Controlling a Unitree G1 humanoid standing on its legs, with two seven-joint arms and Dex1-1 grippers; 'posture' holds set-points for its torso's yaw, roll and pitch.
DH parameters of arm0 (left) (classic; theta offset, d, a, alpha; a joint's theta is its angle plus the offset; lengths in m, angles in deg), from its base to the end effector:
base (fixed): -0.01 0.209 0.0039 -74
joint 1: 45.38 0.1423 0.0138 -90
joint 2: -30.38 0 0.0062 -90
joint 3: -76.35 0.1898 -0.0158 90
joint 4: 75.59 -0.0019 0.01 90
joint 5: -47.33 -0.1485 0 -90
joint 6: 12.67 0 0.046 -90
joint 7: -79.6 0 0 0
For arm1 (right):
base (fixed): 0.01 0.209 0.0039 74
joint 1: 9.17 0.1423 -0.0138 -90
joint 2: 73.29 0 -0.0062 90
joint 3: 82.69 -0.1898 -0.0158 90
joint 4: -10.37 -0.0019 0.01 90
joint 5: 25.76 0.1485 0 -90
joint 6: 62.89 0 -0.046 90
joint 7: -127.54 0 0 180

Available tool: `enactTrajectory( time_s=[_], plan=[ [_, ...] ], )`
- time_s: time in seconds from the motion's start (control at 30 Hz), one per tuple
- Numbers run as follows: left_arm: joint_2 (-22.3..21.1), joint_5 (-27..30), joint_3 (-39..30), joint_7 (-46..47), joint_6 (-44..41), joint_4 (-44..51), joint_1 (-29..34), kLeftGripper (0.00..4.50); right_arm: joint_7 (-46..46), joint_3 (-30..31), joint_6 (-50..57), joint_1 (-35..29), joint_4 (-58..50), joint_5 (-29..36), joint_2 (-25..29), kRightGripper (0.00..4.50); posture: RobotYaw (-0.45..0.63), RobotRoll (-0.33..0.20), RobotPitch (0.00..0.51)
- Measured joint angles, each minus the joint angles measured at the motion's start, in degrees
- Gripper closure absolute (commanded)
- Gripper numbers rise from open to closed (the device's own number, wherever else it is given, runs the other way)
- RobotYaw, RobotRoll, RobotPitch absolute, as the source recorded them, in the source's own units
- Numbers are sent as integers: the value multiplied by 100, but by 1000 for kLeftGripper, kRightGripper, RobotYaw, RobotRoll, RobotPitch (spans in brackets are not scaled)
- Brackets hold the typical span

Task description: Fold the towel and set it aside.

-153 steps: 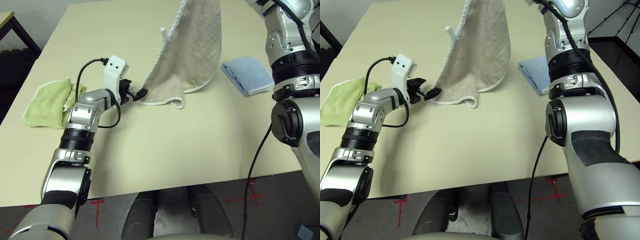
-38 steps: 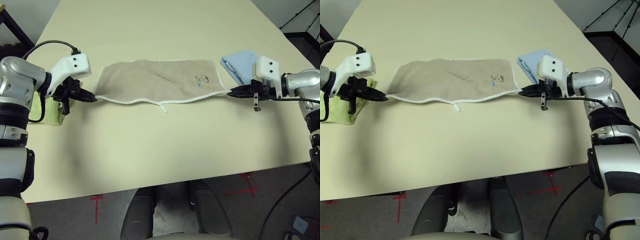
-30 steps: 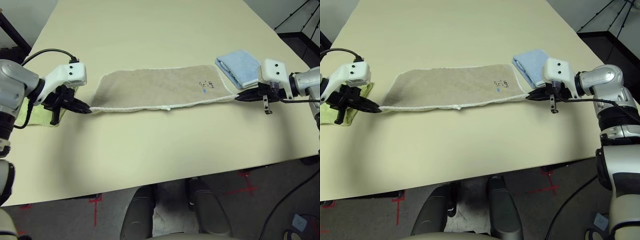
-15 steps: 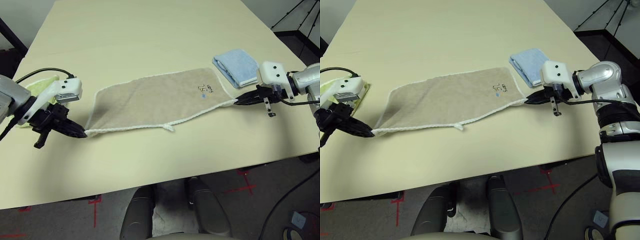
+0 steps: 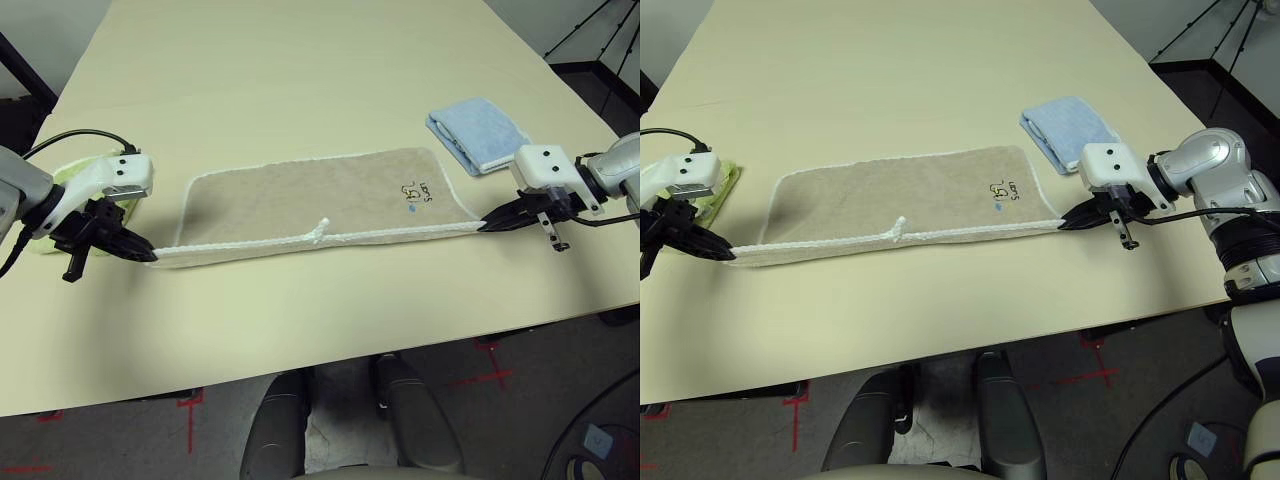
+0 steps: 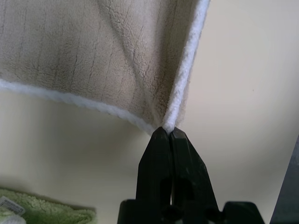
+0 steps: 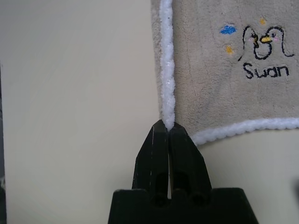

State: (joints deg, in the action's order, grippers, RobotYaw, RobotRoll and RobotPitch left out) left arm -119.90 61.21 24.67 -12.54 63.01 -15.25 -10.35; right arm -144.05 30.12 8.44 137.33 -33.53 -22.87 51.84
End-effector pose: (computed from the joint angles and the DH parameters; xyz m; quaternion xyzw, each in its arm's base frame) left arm 0.2886 0.3511 0.2741 0.3336 0.4287 -0.4745 0.6926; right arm 0.3394 -0.2912 0.2381 -0.4471 0.1906 0.6016 0.6339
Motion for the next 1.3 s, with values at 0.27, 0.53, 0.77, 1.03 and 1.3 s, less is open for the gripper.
enactTrajectory(
  time_s=[0.27, 0.53, 0.77, 1.03, 1.3],
  plan=[
    [513, -337, 39, 3, 262, -828, -569, 4477, 482, -125, -426, 445, 699, -546, -302, 4500, -12, 0, 210],
    [1398, -1423, -742, 348, 761, -2399, -1418, 4477, 1557, -483, -454, 1016, 1551, -895, -617, 4500, -11, 0, 211],
    [1743, -1976, -1134, 865, 1082, -3034, -1489, 4477, 2278, -551, -539, 1175, 1832, -1263, -911, 4500, -12, 0, 218],
    [1823, -2257, -1479, 853, 1125, -3185, -1491, 4477, 3376, -551, -541, 1457, 1976, -1720, -1148, 4500, 0, 0, 225],
    [2314, -2525, -1711, 1574, 1275, -3561, -1547, 4477, 3747, -489, -287, 1461, 2186, -2191, -1270, 4500, -1, 0, 228]
  ],
)
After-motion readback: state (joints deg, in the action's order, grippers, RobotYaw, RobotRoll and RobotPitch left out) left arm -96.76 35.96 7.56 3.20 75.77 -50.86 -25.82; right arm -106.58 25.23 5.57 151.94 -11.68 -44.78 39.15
